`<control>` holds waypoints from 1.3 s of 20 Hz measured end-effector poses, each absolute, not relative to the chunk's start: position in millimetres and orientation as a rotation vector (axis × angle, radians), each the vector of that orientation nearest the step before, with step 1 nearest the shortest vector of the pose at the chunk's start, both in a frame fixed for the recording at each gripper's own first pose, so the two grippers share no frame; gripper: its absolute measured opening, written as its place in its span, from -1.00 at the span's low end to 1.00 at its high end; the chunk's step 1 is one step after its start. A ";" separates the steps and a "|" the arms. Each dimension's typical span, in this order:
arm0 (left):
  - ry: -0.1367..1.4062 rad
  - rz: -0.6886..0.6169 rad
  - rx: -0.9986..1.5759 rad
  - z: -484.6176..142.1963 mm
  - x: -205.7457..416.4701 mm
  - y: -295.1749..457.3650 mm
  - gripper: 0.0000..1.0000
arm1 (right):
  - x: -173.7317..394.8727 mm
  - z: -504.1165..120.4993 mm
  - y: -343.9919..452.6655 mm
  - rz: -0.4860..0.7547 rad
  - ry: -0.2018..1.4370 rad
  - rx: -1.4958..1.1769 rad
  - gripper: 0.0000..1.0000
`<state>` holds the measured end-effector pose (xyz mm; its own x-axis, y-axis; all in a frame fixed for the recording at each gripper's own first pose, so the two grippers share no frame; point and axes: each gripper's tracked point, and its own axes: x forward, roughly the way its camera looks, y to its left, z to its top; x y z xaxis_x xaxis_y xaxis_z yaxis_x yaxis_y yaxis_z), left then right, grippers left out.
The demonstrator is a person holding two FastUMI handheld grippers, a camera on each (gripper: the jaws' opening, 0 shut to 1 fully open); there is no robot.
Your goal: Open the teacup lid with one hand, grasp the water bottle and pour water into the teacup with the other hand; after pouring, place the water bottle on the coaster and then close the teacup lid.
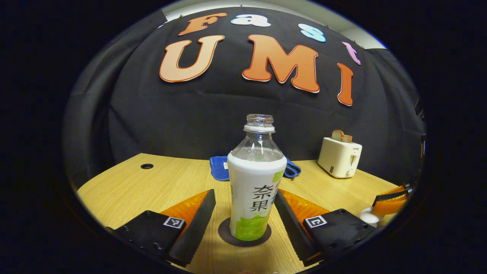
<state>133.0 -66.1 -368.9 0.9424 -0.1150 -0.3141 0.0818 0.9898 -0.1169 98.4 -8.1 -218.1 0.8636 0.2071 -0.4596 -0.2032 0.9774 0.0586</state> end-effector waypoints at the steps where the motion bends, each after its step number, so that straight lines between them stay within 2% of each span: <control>1: 0.332 -0.104 -0.102 -368.8 129.4 -65.8 0.96 | 97.6 -220.8 -6.6 0.214 0.488 0.010 -0.55; 12: 0.319 -0.133 -0.053 -362.6 96.8 -71.9 0.94 | 90.8 -225.5 3.9 0.231 0.444 -0.029 -0.55; 26: 0.269 -0.069 -0.089 -335.3 66.8 -57.4 0.95 | 86.5 -229.0 12.7 0.173 0.360 -0.153 -0.55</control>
<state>66.8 -57.4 -335.3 0.9618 -0.0797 -0.2621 0.0560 0.9938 -0.0965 86.5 12.7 -229.0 0.9216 0.1405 -0.3619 -0.1947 0.9737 -0.1179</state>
